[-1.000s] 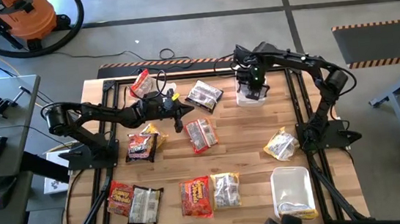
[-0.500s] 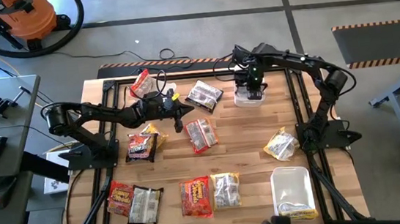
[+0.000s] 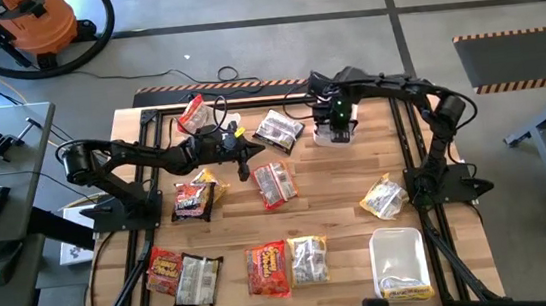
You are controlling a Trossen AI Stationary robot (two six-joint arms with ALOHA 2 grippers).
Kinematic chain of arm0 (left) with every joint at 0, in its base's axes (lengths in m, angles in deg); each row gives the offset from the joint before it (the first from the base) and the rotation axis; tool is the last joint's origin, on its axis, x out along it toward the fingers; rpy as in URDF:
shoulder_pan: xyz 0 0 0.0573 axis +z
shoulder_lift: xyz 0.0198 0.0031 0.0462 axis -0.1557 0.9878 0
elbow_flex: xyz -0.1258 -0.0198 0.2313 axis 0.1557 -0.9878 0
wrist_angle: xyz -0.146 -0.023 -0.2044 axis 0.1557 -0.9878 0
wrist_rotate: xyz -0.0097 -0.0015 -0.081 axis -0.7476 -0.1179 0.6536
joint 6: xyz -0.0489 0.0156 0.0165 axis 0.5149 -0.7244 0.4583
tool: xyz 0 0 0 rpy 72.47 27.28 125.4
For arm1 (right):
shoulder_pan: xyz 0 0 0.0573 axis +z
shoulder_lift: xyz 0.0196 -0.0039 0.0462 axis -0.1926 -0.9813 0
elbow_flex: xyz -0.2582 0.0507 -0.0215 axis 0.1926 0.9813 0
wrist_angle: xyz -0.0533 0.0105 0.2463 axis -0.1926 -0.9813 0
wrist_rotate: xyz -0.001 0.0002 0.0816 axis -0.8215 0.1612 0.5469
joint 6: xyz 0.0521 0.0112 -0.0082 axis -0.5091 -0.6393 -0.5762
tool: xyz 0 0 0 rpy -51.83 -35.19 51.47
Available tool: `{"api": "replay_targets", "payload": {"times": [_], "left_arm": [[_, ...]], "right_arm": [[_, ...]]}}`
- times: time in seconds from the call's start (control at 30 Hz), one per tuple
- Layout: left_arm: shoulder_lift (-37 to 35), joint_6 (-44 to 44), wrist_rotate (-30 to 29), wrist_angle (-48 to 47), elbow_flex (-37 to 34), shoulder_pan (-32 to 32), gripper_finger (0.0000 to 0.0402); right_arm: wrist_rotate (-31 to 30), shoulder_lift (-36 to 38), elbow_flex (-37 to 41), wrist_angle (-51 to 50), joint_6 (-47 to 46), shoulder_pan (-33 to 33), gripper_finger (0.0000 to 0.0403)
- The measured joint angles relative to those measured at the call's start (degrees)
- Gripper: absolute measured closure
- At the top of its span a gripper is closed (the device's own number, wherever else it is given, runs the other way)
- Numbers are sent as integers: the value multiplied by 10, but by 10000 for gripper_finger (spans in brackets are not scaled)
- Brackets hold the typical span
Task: Sort Maruchan noodles
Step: Adjust the black noodle pack in the top right white bin, then adjust the top right white bin
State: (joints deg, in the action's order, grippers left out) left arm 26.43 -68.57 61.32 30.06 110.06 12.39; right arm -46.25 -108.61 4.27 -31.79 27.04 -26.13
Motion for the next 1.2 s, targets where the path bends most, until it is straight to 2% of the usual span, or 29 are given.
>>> {"api": "replay_targets", "payload": {"times": [0.23, 0.37, 0.57, 0.87, 1.0, 1.1, 1.2], "left_arm": [[0, 0, -2, 0, 0, 0, 398], [0, 0, -2, 0, 0, 0, 398], [0, 0, -2, 0, 0, 0, 398], [0, 0, -2, 0, 0, 0, 398], [0, 0, -2, 0, 0, 0, 398], [0, 0, -2, 0, 0, 0, 398], [0, 0, -2, 0, 0, 0, 398]], "right_arm": [[-1, 0, 0, -9, -26, 7, 239], [28, 0, 0, -23, -53, 7, 221], [78, 0, 0, -47, -90, 5, 232], [95, 2, -5, -56, -129, -4, 240], [70, 6, -40, -80, -126, -7, 240], [60, 28, -67, -96, -126, -7, 248], [82, 71, -58, -97, -151, -3, 277]]}}
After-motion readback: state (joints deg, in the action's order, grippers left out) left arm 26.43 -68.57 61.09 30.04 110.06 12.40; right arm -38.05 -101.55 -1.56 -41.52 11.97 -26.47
